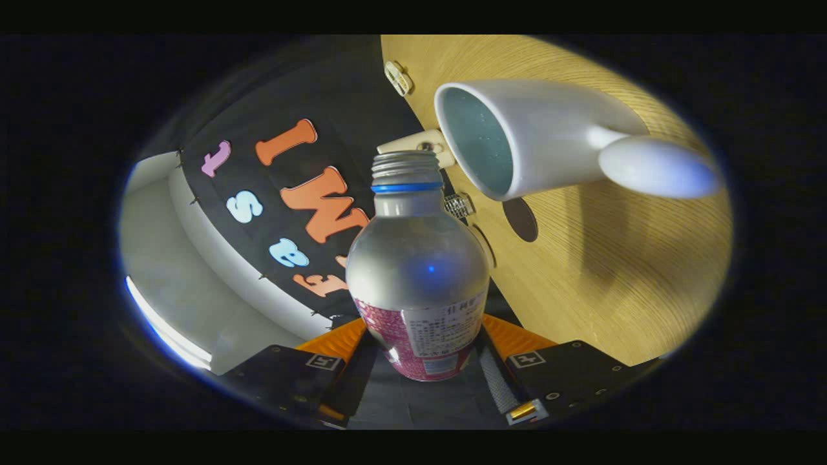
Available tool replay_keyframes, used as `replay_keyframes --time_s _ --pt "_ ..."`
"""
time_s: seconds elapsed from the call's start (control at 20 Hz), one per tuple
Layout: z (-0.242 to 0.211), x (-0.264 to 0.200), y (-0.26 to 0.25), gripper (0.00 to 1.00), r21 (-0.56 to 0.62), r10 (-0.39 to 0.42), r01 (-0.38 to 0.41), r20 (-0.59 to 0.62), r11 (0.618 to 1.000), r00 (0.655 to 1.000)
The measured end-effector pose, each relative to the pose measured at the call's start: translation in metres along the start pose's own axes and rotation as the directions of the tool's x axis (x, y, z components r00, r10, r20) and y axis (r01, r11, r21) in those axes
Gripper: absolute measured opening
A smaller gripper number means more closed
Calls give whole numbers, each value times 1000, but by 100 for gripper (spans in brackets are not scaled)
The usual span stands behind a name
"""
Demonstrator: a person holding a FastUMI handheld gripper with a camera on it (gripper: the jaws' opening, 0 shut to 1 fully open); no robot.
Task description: Take the bottle from table, then pour the juice into the cup, finally place the bottle on the coaster
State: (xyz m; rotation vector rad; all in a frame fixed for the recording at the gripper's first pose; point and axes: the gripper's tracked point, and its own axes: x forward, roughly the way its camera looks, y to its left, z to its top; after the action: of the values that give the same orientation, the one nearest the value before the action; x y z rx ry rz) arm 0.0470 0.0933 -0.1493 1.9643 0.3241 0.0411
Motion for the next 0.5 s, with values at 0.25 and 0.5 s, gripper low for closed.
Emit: replay_keyframes --time_s 0.25,0.5 --pt "4 0 2 78 47 12 -12 0 999 1000" --pt "7 2 0 78 67 3 -3 -3 998 1000"
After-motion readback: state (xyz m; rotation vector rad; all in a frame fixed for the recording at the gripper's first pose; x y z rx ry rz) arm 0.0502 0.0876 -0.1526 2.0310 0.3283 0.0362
